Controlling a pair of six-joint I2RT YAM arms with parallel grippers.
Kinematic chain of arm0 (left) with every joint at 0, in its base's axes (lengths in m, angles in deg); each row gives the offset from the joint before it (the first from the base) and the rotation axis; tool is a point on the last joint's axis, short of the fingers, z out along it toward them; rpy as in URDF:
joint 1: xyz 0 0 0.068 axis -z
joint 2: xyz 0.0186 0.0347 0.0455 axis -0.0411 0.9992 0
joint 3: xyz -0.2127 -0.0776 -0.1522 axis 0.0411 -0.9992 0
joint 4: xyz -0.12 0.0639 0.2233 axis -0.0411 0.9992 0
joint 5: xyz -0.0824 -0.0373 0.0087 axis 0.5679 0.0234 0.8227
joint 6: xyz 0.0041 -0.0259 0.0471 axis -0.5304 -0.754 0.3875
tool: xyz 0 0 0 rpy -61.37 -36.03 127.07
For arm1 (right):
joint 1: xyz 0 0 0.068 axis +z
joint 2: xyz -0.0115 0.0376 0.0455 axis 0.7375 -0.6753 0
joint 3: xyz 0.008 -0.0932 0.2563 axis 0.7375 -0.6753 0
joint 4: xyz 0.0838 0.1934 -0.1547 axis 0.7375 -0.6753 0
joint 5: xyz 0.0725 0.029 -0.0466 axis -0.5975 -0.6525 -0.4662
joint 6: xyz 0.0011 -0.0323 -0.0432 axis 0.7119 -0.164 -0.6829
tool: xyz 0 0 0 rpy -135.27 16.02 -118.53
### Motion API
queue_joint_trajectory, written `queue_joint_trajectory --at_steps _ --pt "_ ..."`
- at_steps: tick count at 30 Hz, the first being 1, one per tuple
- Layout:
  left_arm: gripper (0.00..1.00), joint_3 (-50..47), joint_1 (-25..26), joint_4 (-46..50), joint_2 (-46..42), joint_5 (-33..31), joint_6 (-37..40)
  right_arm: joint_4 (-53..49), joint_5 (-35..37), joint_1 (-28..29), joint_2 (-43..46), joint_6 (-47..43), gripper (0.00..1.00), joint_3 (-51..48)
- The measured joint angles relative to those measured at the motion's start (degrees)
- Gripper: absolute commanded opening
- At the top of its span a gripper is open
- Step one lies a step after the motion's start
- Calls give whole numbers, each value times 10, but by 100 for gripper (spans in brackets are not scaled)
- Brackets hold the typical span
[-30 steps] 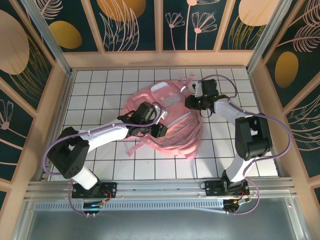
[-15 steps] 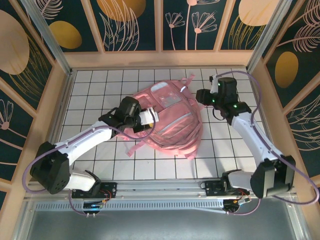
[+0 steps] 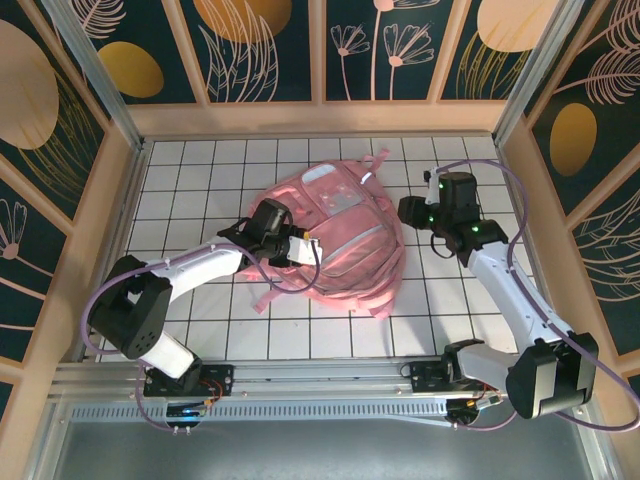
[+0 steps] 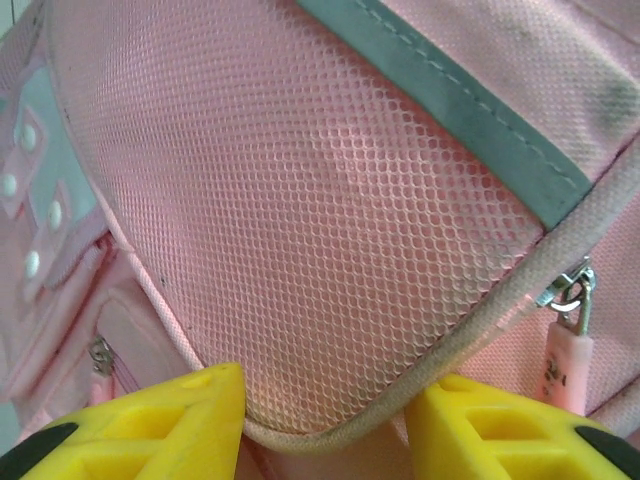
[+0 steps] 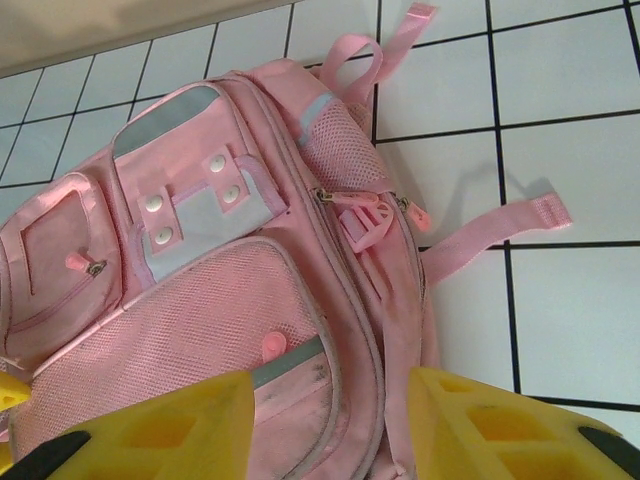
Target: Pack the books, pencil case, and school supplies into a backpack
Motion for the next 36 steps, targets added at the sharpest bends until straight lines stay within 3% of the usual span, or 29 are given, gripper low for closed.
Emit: queue_joint_trajectory --at_steps 7,8,12,19,26,33,36 --pt "38 -33 23 -52 0 -18 70 4 -1 0 -8 2 44 0" --pt "33 -35 26 -56 1 -19 76 5 -2 0 -10 3 44 0" --pt "0 -21 41 -50 26 -20 79 4 -3 0 -17 20 47 0" --pt "0 134 47 43 91 34 -9 -34 33 17 -11 175 52 -5" --pt "0 184 47 58 113 92 -141 -56 81 184 86 319 51 -83" --pt "0 188 46 55 130 153 -248 36 88 332 60 328 35 -110" --pt "0 190 46 52 137 178 -295 65 116 365 31 326 32 -110"
